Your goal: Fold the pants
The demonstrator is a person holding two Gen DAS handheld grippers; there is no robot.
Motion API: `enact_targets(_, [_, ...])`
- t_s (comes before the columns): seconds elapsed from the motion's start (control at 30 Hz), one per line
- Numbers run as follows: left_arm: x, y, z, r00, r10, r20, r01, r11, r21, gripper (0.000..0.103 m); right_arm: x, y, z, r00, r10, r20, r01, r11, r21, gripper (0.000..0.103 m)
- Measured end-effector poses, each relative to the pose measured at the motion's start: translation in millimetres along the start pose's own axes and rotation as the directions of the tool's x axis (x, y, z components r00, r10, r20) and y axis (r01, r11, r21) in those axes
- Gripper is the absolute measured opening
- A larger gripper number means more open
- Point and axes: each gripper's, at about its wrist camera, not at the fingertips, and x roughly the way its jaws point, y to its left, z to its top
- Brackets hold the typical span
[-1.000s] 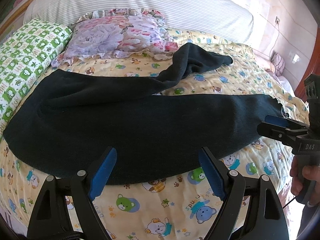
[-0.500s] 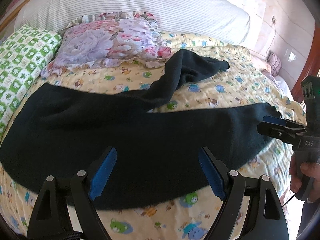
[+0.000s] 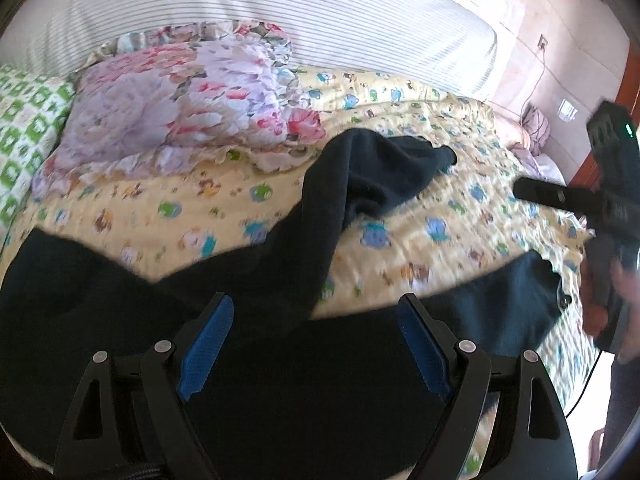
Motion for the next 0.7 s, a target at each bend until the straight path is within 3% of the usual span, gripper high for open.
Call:
enact_targets(0.13, [25.0,2.9,24.2,0.999,-0.021,-0.047,0.022,1.0,0.022,0.085,11.9,-19.7,43.1,1.0,-0.006,-0.016,0.006,1.0,0.004,0.095])
enact_targets(0.27, [49.7,9.3,43.2,0.993,-0.062,-0.096,0.063,0.998,0.015,0.085,32.3,-53.4,81.5,0.999,-0.02,-0.042,0.022,0.997,0.07,0.074])
enact_targets(0.43, [77.6,17.1,60.2,0.981,-0.12,-0.153,0.121,0.993,-0.002,0.085,75.1,-85.7,109.8,0.992,-0.056,-0.116,0.066,0.994,0.084,0.068])
enact_targets(0.7, [108.8,14.2,77.1,0.967,-0.165,-0.196,0.166,0.986,-0.01,0.084,133.7,-108.7,119.8,0.972,-0.075,-0.221,0.093,0.993,0.071,0.064])
